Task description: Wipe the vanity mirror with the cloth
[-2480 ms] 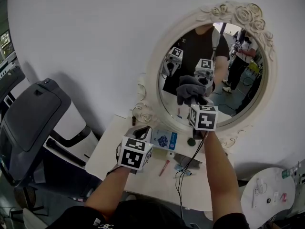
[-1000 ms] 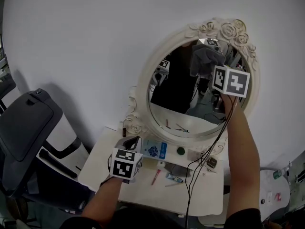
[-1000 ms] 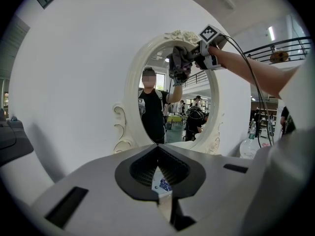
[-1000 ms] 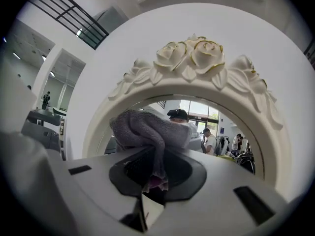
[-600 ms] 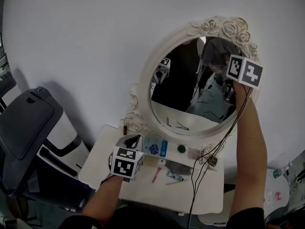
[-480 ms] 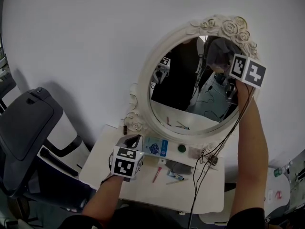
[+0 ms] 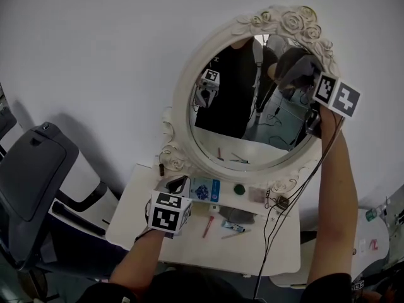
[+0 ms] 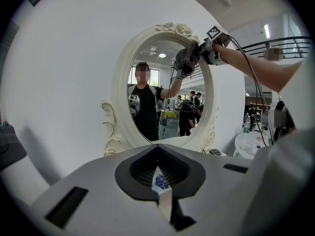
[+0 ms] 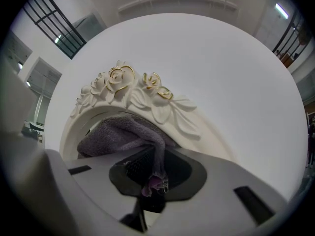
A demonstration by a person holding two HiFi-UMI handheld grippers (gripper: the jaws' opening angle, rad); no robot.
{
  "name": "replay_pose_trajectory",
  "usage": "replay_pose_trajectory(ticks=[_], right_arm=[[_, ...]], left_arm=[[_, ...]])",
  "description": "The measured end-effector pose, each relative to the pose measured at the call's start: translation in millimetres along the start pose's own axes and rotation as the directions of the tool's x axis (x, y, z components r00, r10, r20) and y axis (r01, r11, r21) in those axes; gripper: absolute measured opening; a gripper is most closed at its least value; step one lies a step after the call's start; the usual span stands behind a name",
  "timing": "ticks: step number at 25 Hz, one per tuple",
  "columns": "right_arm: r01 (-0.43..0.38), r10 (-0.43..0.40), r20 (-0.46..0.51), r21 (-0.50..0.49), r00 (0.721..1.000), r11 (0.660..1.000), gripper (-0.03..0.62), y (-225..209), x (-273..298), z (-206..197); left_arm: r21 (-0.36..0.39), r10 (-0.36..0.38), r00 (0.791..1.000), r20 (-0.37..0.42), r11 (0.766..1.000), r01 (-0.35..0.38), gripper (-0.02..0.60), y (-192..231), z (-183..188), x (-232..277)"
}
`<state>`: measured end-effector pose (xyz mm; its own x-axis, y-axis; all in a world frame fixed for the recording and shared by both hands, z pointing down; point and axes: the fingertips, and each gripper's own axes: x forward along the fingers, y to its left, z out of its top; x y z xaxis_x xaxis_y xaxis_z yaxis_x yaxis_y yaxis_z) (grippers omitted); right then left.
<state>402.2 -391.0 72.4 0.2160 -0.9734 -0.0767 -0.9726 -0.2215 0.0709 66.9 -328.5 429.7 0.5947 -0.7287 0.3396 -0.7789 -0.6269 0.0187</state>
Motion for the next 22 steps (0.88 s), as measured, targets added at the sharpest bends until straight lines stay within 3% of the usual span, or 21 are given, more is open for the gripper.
replay_pose_trajectory(ticks=[9, 22], right_arm=[[0.073, -0.073, -0.037, -0.012, 0.997, 0.997, 0.055, -32.6, -9.1, -39.1], [0.146, -0.166, -0.184, -0.12, 0.969, 0.982, 0.055, -76.2, -25.6, -151.4]], left_arm=[[0.027, -0.046, 0.999, -0.022, 0.999, 0.047, 0.005, -21.5, -2.4, 11.2], [0.063, -0.064, 0.996, -0.063, 0.996, 0.068, 0.005, -45.1, -9.2, 20.2]])
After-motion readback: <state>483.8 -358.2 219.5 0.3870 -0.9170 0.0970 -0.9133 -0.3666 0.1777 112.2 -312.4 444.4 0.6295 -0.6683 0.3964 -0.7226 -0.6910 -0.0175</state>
